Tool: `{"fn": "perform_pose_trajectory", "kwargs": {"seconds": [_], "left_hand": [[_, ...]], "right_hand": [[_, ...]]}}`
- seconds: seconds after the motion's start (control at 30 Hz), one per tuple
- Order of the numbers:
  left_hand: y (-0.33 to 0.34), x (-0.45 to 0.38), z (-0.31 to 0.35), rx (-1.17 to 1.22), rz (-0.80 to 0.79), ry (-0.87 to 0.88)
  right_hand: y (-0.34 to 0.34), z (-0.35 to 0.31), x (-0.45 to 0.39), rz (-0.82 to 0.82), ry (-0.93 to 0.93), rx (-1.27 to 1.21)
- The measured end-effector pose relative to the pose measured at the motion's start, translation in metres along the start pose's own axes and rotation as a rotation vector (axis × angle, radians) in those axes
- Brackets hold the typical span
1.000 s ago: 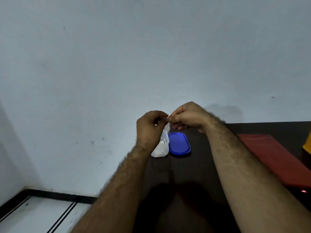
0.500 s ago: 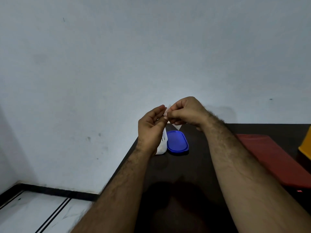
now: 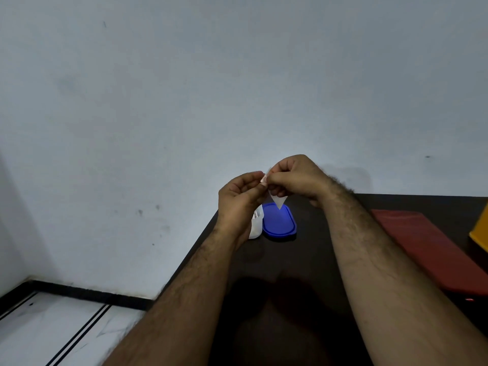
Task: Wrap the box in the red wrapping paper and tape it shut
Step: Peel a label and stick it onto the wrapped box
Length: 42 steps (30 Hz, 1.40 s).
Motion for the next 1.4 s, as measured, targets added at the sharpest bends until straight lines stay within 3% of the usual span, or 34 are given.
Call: {"fn": "perform_pose_trajectory", "kwargs": {"seconds": [0.2,0.4,0.6,0.7,0.77,0.97,1.13,1.27,1.4], "left_hand": [[0.000,0.001,0.000,-0.101,0.066,-0.022],[-0.010,-0.004,-0.005,0.066,0.180,-0.132],[-0.020,-0.006,-0.012,0.103,0.345,-0.163],[-0.027,-0.007,-0.012,0.078,0.428,-0.143],[-0.030,-0.008,-0.011,0.045,0.453,-0.121],[-0.015,0.003,-0.009,-0.107,0.342,-0.030],[-0.005,0.011,-0.002,-0.192,0.338,0.083],[0.000,0.019,0.008,-0.361,0.290,0.288],[0.015,0.035,0.016,-0.558,0.204,0.502]], "right_hand": [[0.001,0.000,0.000,-0.042,0.029,-0.035],[-0.015,-0.014,0.008,0.046,0.079,-0.073],[-0.047,-0.021,0.034,0.376,0.144,-0.106],[-0.058,-0.015,0.054,0.631,0.105,0.183],[-0.054,-0.012,0.063,0.701,0.099,0.350],[-0.034,0.003,0.087,0.663,0.124,0.571],[0.004,0.020,0.093,0.450,0.169,0.954],[0.022,0.039,0.088,0.258,0.279,0.888],[0.005,0.041,0.088,0.330,0.272,0.658]]}}
Point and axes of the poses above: each hand's wrist, its own x-axis away from the middle knuckle, its own y-axis out of the palm, z = x × y, the point moved 5 cm from there along -x, towards the middle knuckle, and after that the axes turned 5 degrees about y, right-handed, at the moved point
